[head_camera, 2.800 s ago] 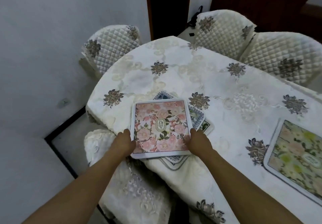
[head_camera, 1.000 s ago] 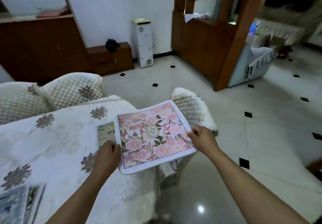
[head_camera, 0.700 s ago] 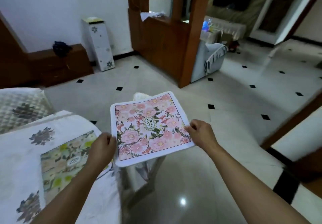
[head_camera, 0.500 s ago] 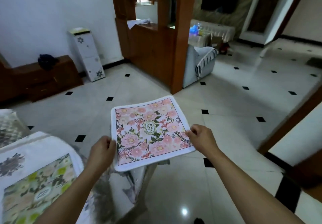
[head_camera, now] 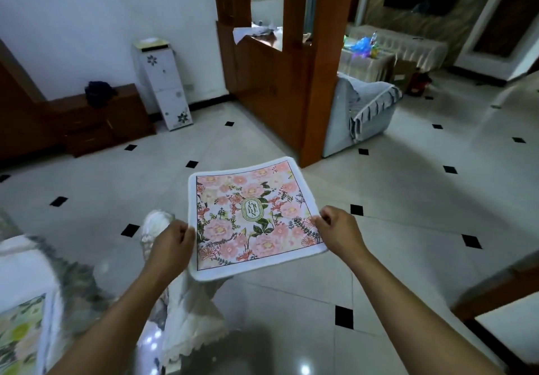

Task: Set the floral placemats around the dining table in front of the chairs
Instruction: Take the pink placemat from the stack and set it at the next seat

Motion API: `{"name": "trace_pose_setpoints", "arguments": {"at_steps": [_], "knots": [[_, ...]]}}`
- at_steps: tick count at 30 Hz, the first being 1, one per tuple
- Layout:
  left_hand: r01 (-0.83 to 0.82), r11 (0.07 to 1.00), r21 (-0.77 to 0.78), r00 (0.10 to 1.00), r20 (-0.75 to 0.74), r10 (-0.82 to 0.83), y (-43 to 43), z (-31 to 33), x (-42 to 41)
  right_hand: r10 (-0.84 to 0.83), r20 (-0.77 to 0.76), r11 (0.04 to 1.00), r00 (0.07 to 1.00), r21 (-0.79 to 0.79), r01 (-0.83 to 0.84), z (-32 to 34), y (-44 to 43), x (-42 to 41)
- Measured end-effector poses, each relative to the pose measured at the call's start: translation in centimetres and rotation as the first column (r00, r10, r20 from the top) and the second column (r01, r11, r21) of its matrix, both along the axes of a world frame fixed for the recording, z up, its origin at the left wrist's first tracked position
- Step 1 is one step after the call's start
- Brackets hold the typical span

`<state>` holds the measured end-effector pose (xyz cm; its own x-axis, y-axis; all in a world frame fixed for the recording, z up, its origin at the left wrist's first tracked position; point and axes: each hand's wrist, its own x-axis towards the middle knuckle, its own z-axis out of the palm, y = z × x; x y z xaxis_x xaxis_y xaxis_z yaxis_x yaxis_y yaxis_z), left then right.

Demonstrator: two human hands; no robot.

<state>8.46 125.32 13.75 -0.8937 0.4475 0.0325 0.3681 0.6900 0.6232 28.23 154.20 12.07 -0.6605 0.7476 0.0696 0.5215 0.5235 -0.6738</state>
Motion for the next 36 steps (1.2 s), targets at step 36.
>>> {"name": "trace_pose_setpoints", "arguments": {"at_steps": [36], "knots": [[-0.756, 0.654, 0.021, 0.654, 0.079, 0.753, 20.5, -1.3, -44.3, 0.766, 0.059, 0.642, 0.640, -0.029, -0.766, -0.9, 26.7, -73.2]]}}
